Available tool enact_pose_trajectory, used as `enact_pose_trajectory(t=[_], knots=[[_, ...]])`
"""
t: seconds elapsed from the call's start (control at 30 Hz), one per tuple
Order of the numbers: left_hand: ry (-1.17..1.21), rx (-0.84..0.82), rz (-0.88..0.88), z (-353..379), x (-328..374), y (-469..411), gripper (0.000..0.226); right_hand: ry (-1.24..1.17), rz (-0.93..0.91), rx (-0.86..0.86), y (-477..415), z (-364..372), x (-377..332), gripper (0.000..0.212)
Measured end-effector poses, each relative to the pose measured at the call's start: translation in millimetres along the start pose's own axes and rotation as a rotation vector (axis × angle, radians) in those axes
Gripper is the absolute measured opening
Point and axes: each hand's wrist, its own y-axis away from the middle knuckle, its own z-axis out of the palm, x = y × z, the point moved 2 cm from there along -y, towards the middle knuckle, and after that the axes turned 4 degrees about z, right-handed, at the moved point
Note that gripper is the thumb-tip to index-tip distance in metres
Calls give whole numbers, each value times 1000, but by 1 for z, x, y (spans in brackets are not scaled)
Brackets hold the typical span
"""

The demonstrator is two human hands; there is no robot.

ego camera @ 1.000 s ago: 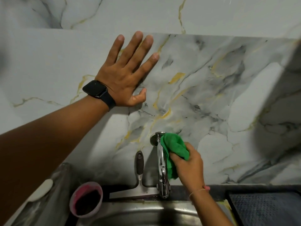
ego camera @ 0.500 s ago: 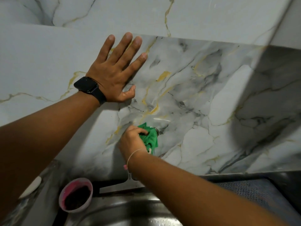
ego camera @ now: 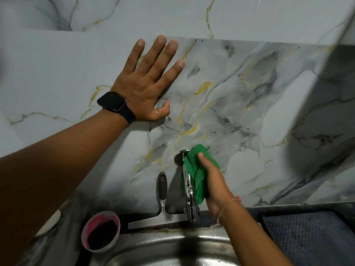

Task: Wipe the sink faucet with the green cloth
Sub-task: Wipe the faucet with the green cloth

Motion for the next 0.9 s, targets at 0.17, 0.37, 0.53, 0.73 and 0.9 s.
enact_pose_trajectory(t=[0.17,0.37,0.53,0.73,0.9], knots=[[3,-20,22,3,3,6,84,-539,376,-364,-15,-8,20,70],[-15,-33,25,3,-1,7,84,-482,418,-444,-26,18,30,52],[-15,-28,25,7,0,1,84,-319,365,-386,-30,6,27,39],[-27,-52,28,9,-1,9,85,1199,-122,19,-2,25,-11,50],[-25,-52,21,5,3,6,84,1165,-372,282,38,22,26,72]])
